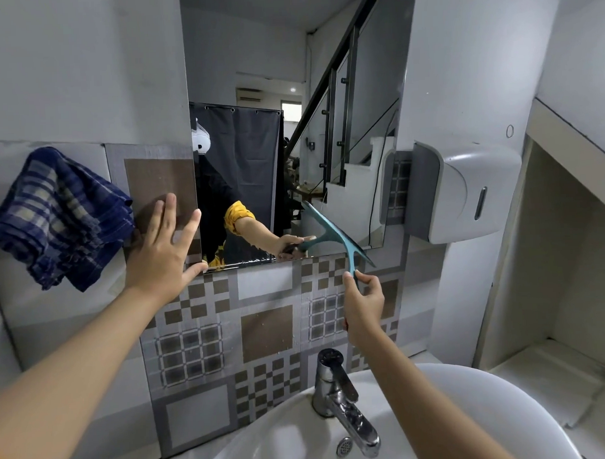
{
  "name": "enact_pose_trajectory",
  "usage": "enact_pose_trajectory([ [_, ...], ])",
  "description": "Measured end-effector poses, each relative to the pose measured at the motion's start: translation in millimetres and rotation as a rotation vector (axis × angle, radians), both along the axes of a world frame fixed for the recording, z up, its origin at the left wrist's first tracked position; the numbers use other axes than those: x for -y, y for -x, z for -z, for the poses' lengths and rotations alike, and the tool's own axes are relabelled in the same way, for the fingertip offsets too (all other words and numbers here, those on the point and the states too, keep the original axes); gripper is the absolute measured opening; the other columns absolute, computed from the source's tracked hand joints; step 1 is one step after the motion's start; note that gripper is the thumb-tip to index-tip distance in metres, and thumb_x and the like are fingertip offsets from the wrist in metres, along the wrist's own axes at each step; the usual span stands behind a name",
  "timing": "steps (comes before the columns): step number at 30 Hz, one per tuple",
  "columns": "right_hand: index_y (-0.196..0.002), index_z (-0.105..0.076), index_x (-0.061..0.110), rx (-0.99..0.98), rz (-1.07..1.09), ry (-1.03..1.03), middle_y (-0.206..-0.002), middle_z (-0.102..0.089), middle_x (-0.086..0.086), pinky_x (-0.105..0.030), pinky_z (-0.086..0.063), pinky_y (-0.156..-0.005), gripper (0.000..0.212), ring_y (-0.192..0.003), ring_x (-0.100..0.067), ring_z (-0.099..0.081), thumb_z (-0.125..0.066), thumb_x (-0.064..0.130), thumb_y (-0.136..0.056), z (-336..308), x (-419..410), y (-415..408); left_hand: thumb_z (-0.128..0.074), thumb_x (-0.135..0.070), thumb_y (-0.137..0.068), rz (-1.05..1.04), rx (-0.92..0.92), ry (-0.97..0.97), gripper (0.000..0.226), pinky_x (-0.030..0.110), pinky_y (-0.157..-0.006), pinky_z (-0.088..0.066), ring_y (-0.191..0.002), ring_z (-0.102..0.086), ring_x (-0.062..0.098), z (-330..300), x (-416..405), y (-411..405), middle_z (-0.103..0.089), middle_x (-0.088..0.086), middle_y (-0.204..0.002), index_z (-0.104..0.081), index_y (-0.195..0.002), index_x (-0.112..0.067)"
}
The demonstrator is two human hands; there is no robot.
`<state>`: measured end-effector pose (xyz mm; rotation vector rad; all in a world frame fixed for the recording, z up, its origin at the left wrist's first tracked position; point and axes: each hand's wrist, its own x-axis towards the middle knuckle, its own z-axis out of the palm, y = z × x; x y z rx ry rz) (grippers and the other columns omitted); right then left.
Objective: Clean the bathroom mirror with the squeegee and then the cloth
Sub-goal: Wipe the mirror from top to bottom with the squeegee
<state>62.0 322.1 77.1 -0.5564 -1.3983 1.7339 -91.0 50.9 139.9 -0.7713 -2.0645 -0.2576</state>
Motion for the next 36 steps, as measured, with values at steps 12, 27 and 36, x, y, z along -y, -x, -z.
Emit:
enact_pose_trajectory([
  [12,-0.09,-0.053,0.028,-0.024,0.0,0.23,-0.093,-0.057,-0.012,-0.03,-0.043,-0.053,0.01,-0.063,-0.019,-0.047,-0.063,0.033,-0.089,-4,71,20,-0.078,-0.039,-0.068,-0.009,0.0,0.011,0.099,0.059,-0.094,-0.041,-0.141,-0.001,0.034,0,1,0,0.0,0.016,-0.156,-0.021,-0.146,-0.02],
  [27,-0.1,-0.055,0.014,-0.09,-0.013,0.116,-0.083,-0.056,0.007,-0.009,-0.044,-0.049,0.011,-0.064,-0.004,-0.052,-0.059,0.021,-0.093,1,149,17,-0.073,-0.04,-0.075,-0.016,-0.015,0.032,0.092,0.052,-0.104,-0.029,-0.141,-0.002,0.034,4,5,-2,-0.001,0.018,-0.155,-0.019,-0.147,-0.021],
  [36,-0.093,-0.052,0.021,-0.108,-0.059,0.108,-0.084,-0.058,0.003,-0.019,-0.046,-0.059,0.007,-0.068,-0.01,-0.055,-0.059,0.022,-0.093,5,178,21,-0.079,-0.04,-0.067,-0.063,0.013,0.117,0.099,0.053,-0.098,-0.039,-0.141,-0.005,0.034,15,17,-3,-0.004,0.018,-0.154,-0.023,-0.144,-0.016],
])
